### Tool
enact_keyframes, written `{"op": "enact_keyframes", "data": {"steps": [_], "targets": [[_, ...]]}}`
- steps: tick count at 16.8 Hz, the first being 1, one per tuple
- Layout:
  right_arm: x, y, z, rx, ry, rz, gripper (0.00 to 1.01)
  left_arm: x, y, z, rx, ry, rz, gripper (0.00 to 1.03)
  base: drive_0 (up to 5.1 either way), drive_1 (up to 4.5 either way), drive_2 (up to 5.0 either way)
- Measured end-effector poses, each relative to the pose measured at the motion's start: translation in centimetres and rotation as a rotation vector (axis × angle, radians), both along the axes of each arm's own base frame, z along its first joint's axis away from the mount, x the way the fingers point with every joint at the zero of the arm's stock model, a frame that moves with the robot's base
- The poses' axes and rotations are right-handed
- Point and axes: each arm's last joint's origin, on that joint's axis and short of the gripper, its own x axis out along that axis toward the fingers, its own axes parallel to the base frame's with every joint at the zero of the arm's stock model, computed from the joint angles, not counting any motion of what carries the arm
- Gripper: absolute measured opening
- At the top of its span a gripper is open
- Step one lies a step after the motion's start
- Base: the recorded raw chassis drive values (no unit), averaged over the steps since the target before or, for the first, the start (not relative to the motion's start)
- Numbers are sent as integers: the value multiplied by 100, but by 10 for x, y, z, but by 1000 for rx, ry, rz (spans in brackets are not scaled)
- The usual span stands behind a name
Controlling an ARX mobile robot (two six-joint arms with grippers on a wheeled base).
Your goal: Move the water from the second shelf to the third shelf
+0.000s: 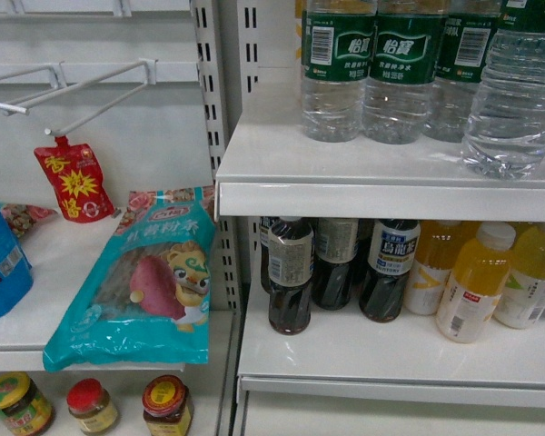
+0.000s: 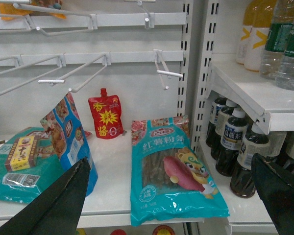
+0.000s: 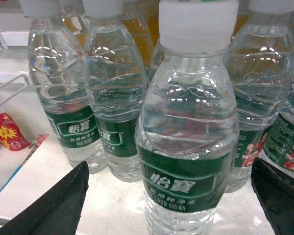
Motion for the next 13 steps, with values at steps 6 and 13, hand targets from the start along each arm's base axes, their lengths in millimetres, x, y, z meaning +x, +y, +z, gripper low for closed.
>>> {"op": "enact_keyframes", "data": {"steps": [6, 13], "targets": [[-72, -19, -3, 39, -86, 18, 98, 0, 0, 0, 0, 0, 0, 98, 0, 0, 0], [-136, -37, -31, -15, -186, -158, 73, 0, 0, 0, 0, 0, 0, 98, 0, 0, 0]]}}
